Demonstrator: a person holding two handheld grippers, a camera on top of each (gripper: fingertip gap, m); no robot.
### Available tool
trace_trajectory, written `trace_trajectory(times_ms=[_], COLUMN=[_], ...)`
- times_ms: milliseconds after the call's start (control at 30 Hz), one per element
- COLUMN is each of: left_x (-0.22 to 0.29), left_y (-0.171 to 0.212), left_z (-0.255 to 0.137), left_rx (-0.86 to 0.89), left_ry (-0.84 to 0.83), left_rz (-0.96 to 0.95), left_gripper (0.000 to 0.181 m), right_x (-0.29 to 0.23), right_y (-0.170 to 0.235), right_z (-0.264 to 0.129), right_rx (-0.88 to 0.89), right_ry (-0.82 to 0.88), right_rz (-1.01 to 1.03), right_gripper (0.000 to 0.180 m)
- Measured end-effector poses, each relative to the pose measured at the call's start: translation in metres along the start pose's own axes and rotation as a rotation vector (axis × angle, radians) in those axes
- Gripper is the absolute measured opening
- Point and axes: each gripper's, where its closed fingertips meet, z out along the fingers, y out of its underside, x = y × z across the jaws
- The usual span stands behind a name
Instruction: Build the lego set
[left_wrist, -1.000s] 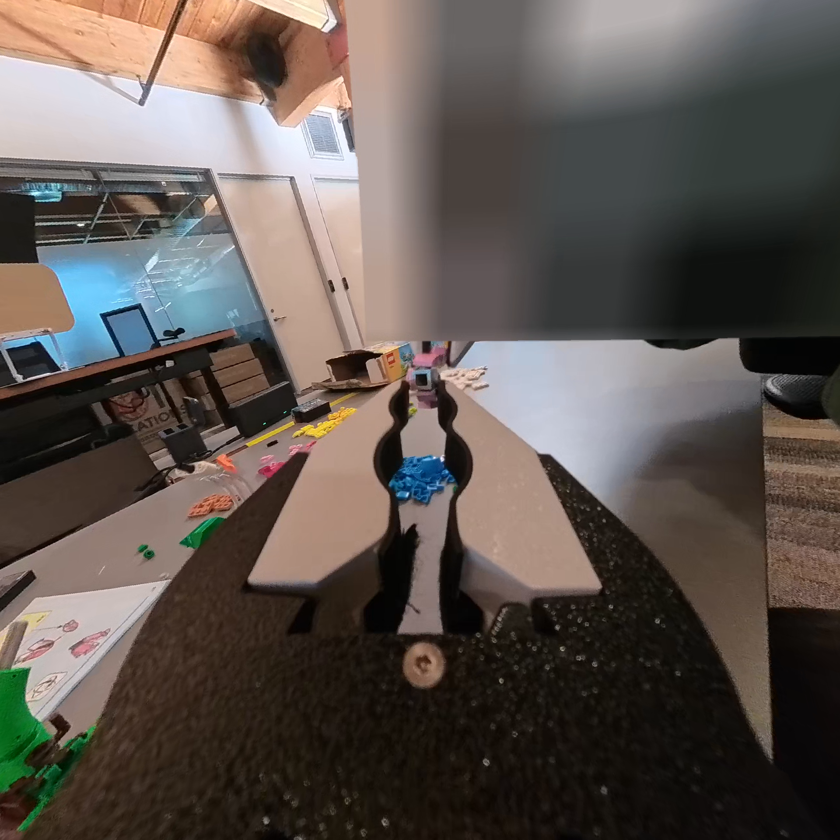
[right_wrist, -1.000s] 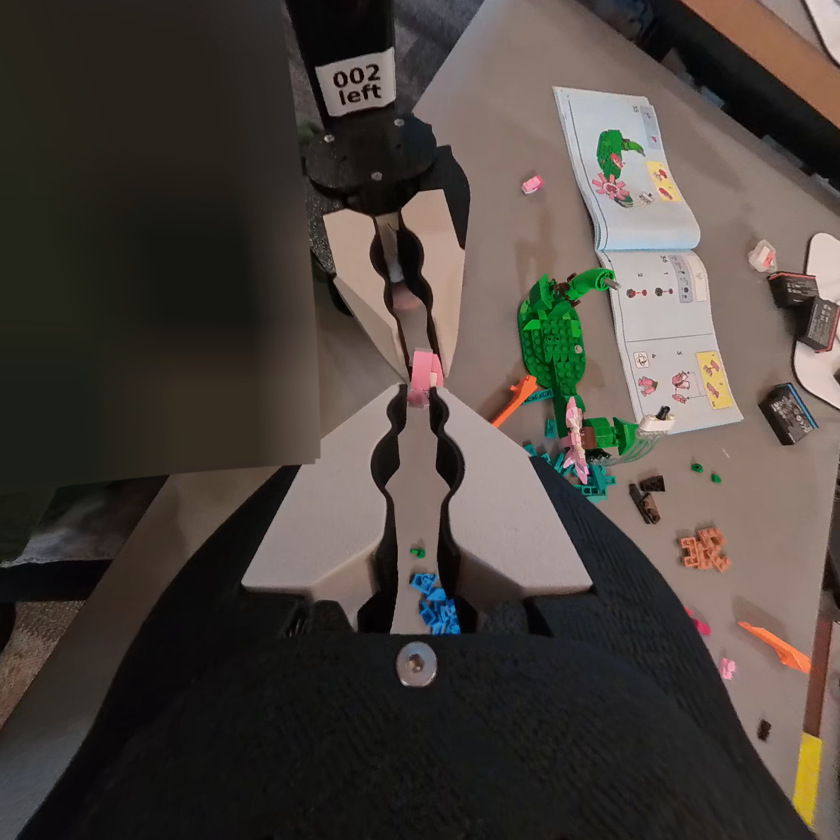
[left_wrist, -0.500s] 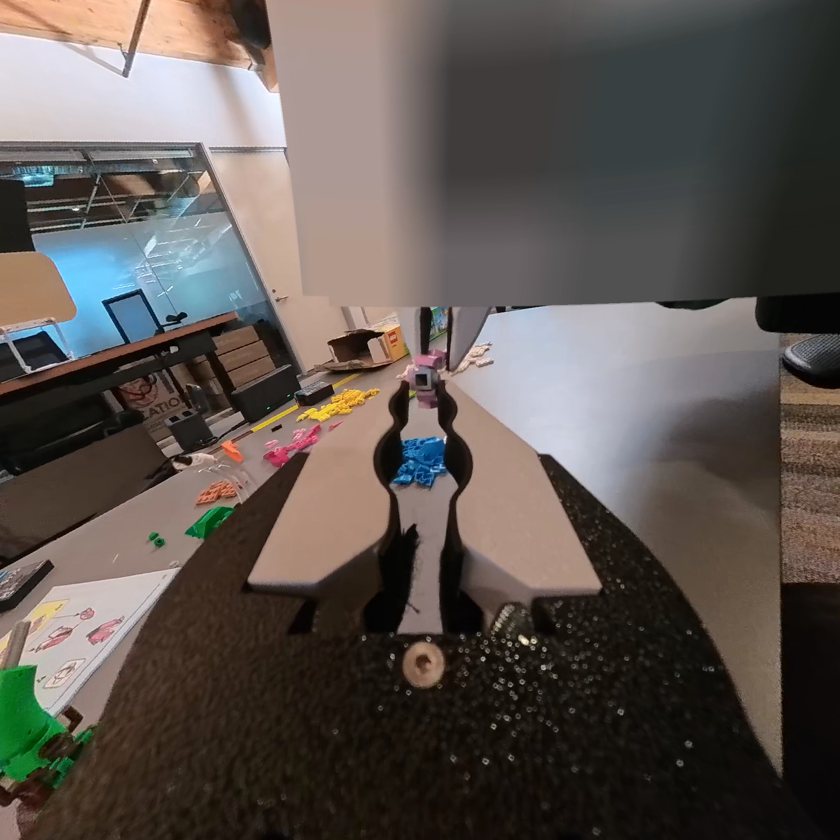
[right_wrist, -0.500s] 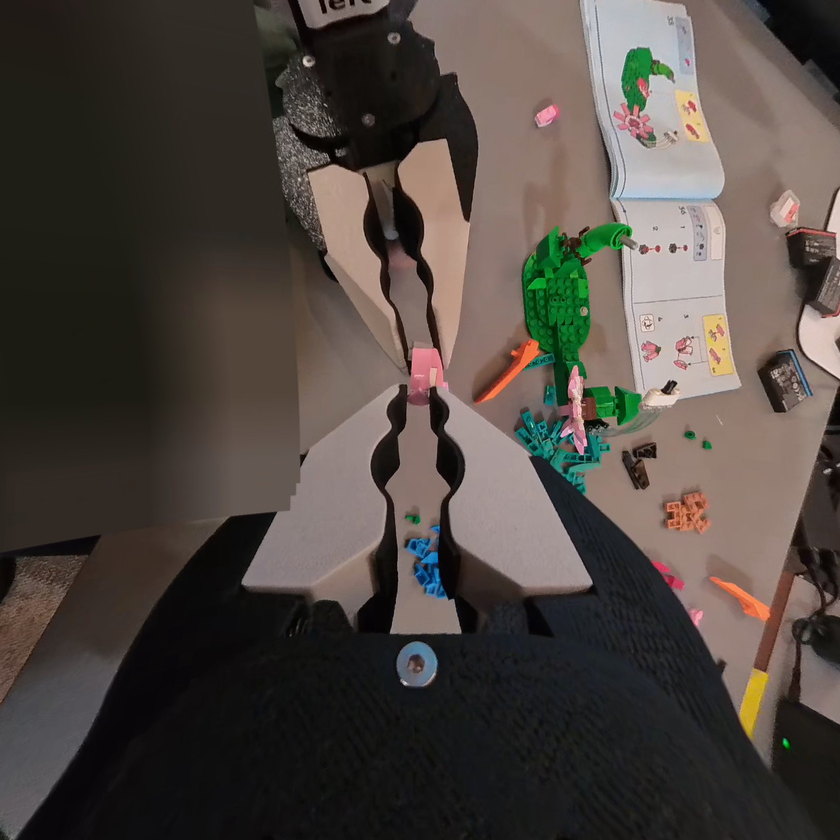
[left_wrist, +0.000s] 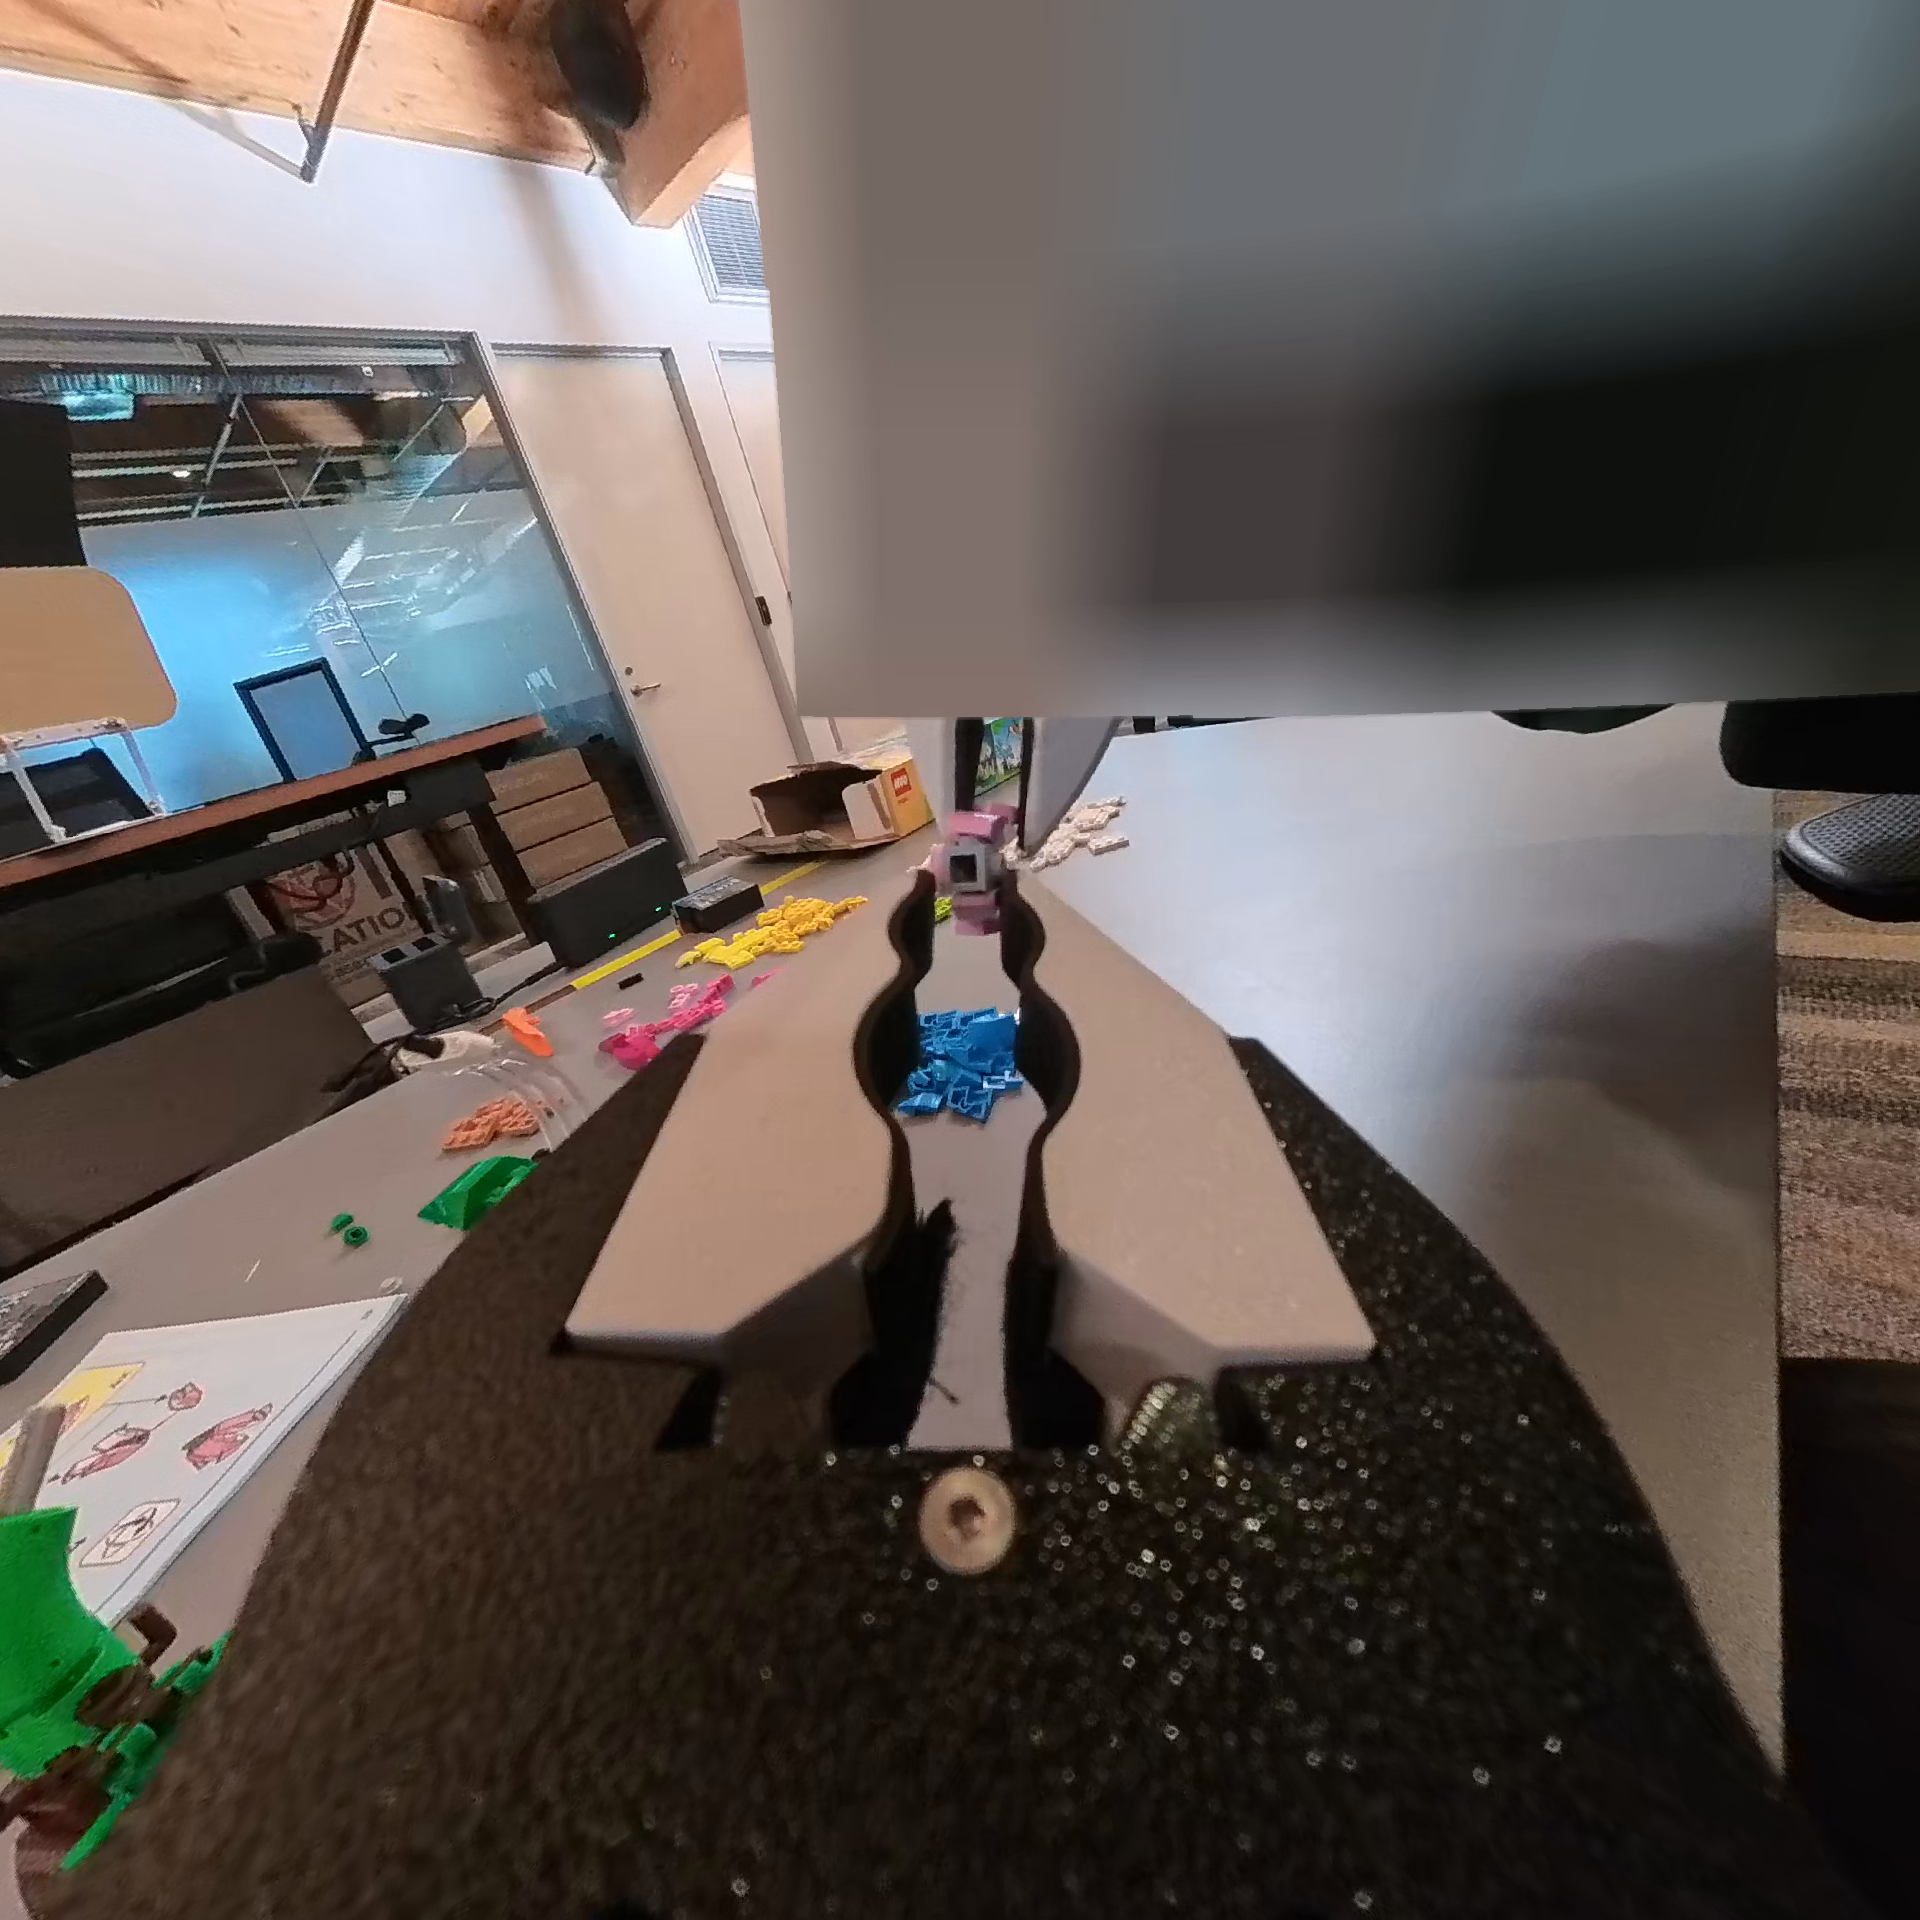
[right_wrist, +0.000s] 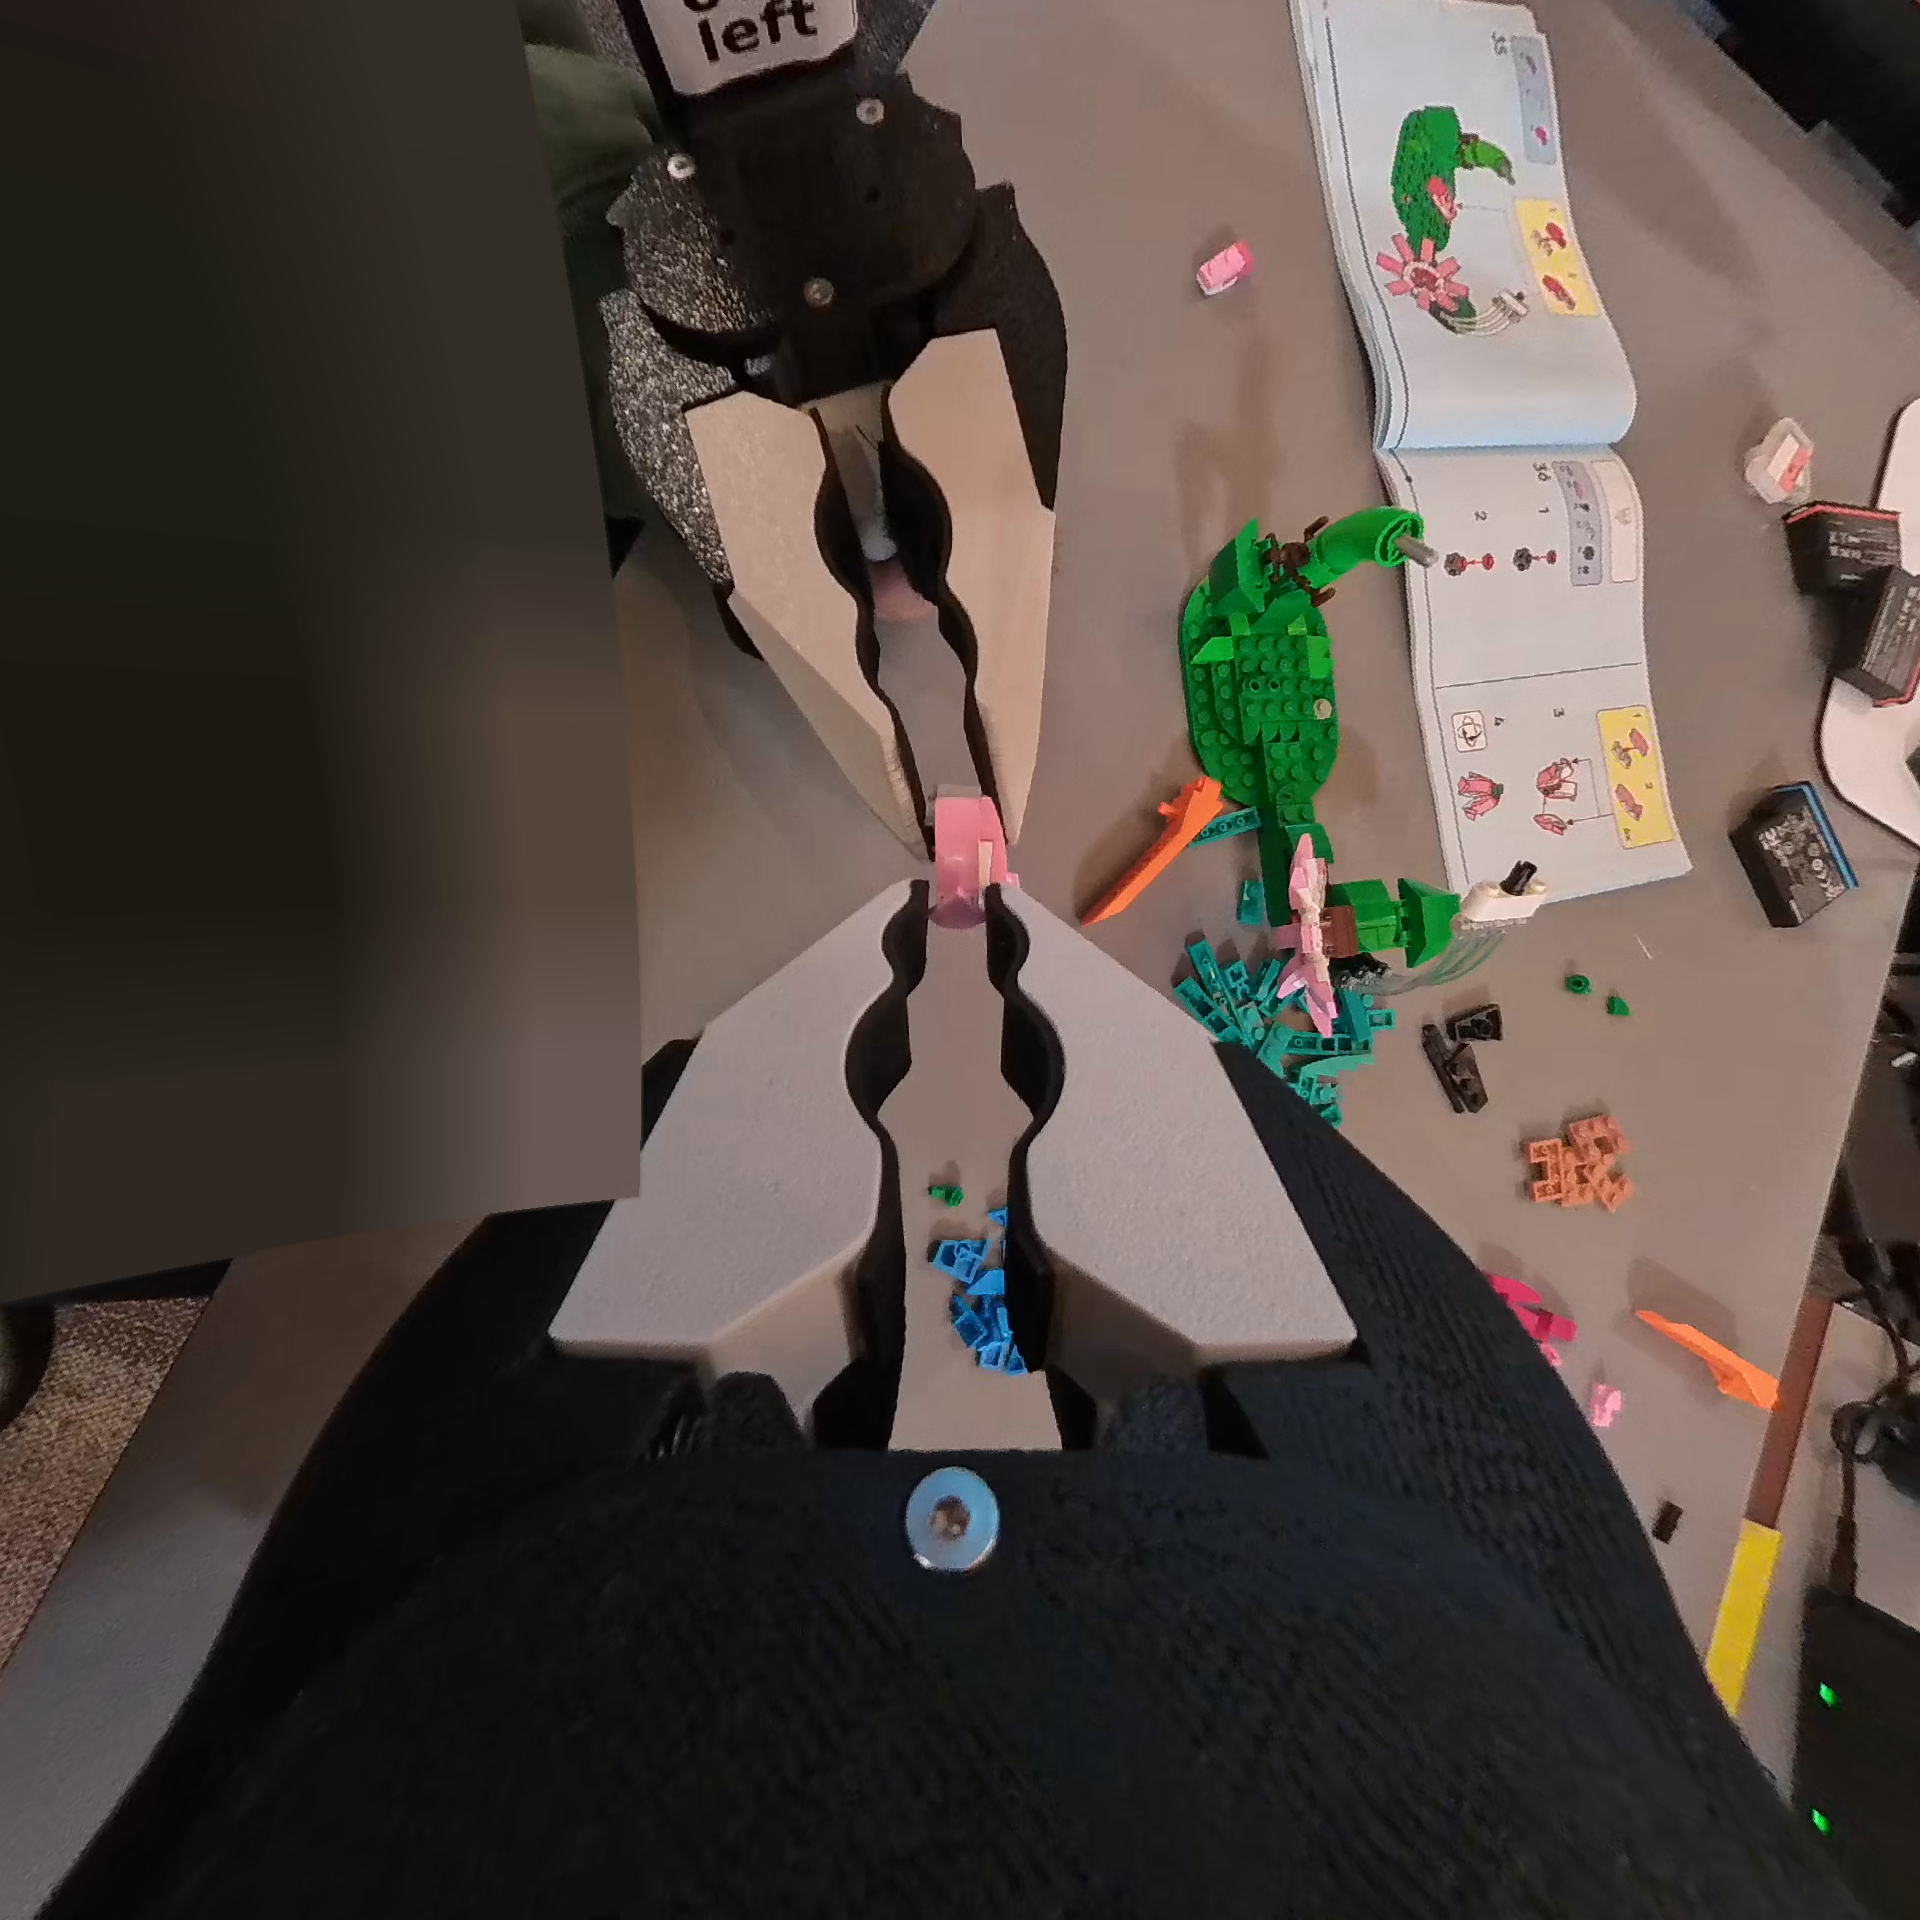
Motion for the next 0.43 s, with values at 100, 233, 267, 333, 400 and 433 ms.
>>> trace_trajectory(times_ms=[100, 233, 267, 333, 400, 433], left_x=[-0.0008, -0.001, -0.0004, -0.0003, -0.0011, -0.0012], left_y=[-0.0006, -0.0017, -0.0018, -0.0016, -0.0019, -0.0023], left_z=[-0.0005, -0.0008, -0.0006, -0.0005, -0.0009, -0.0011], left_rx=[0.006, 0.014, 0.014, 0.011, 0.015, 0.018], left_ry=[-0.001, 0.002, 0.004, 0.002, 0.002, 0.004], left_rz=[-0.009, -0.017, -0.016, -0.01, -0.018, -0.023], left_gripper=[0.01, 0.01, 0.01, 0.01, 0.01, 0.01], right_x=[0.0006, 0.0017, 0.0025, 0.0034, 0.0038, 0.0038], right_y=[-0.0011, -0.0052, -0.0073, -0.0086, -0.0095, -0.0101], right_z=[-0.0001, 0.0002, 0.0005, 0.0013, 0.0014, 0.0013], right_rx=[0.004, 0.026, 0.038, 0.044, 0.046, 0.047], right_ry=[0.0, 0.006, 0.01, 0.014, 0.016, 0.015], right_rz=[0.001, 0.002, 0.002, -0.003, -0.012, -0.014], right_gripper=[0.009, 0.01, 0.012, 0.009, 0.008, 0.008])
